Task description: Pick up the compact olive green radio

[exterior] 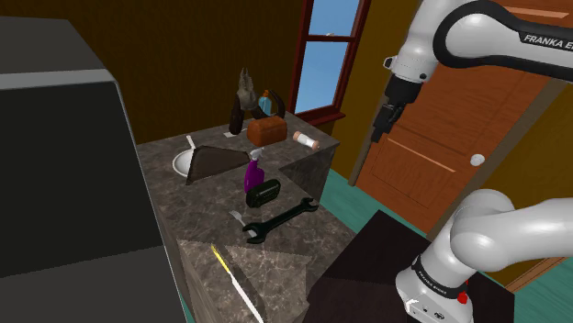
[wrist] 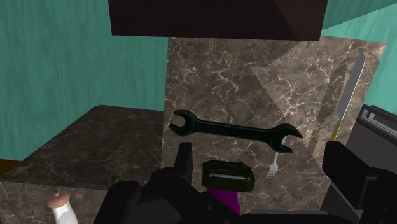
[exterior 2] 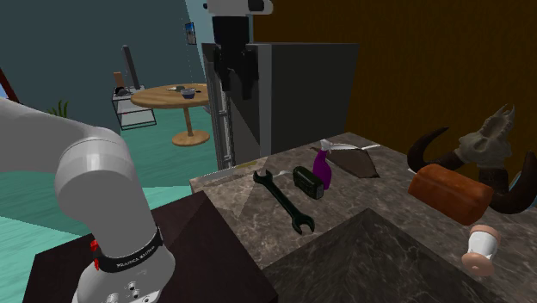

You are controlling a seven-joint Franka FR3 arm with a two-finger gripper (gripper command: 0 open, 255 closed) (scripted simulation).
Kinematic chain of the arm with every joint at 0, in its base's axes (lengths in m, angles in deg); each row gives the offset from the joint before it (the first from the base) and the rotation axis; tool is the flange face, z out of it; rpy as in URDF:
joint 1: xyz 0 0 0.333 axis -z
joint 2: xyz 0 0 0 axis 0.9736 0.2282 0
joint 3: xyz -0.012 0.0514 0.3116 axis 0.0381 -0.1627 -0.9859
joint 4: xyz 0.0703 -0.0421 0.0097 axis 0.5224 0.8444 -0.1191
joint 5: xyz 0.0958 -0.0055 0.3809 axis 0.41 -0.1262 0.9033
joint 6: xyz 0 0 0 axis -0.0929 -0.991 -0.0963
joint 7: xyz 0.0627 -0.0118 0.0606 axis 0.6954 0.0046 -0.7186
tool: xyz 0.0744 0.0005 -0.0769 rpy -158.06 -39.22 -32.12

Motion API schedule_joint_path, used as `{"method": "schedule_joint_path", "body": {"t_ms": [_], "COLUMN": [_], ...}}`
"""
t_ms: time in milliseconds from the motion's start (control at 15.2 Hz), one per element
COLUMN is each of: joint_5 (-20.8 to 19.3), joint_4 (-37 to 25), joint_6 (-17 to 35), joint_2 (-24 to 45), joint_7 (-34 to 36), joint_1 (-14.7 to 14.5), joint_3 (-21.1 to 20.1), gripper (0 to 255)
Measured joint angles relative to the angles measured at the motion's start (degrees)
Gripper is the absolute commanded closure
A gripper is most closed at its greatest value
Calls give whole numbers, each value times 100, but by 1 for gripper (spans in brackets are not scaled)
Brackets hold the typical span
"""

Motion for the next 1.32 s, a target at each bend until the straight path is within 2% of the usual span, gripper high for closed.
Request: {"method": "schedule_joint_path", "body": {"t_ms": [198, 594, 1056, 1320], "joint_5": [-66, -284, -429, -347], "joint_4": [107, 392, 420, 170], "joint_6": [237, 1364, 2787, 3462], "joint_2": [132, 938, 2289, 3175], "joint_7": [-220, -1184, -2472, -3142], "joint_1": [-41, -263, -508, -701], "joint_3": [83, 392, 830, 960], "gripper": [0, 0, 0, 0]}}
